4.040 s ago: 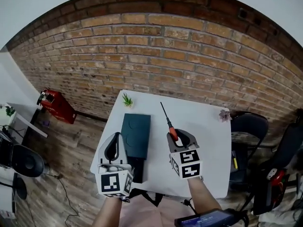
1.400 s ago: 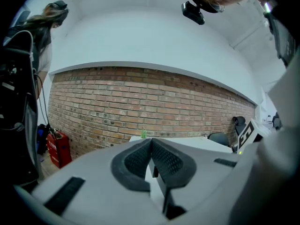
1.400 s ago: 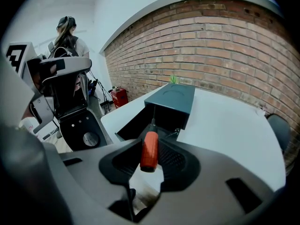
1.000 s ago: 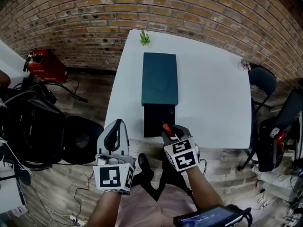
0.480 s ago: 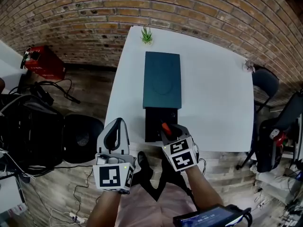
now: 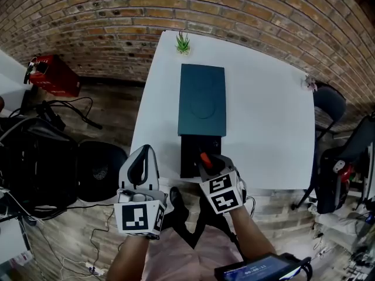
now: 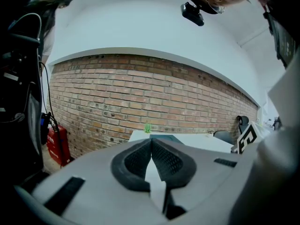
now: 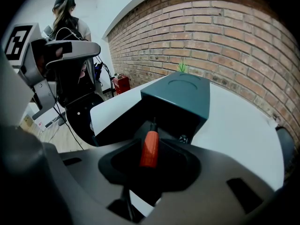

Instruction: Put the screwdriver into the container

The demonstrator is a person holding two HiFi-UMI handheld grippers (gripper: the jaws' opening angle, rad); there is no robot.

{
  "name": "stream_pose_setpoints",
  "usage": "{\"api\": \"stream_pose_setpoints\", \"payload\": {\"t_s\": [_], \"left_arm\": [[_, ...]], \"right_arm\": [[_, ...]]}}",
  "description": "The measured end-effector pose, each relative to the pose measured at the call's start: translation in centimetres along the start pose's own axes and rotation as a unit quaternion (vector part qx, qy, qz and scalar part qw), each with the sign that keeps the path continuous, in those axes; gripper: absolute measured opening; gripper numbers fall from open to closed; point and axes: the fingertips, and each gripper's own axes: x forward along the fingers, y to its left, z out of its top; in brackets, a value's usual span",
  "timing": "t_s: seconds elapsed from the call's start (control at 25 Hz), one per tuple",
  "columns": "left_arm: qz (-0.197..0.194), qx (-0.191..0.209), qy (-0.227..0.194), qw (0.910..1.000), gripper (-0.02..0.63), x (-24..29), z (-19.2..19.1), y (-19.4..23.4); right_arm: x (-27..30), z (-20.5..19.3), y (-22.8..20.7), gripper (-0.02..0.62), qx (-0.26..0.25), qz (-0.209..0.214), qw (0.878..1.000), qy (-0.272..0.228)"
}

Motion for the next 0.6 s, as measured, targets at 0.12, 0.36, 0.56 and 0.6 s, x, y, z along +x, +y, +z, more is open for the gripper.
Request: {"api": "stream_pose_setpoints", "payload": {"t_s": [0.12,0.36,0.56,0.6], "left_arm": [[-0.001,0.000,-0.001,1.0000,0.012,0.0,0.1,0.0],[0.000,0.006,-0.005,1.0000,0.012,-0.7,0.4,-0.3],[-0.003,0.014,-0.019,0.9997,0.012,-1.7,1.7,-0.9],[-0.003,0.016,-0.023,0.9996,0.012,-2.0,2.0,-1.0]], "right_arm": [[0.1,0.0,0.0,0.127,0.000,0.000,1.000,0.001],[0.0,0.1,0.3,0.156,0.006,0.005,1.000,-0.006],[-1.3,1.2,0.4,0.156,0.017,0.003,0.999,-0.035],[-1.6,1.6,0.5,0.156,0.020,0.003,0.999,-0.043]]}}
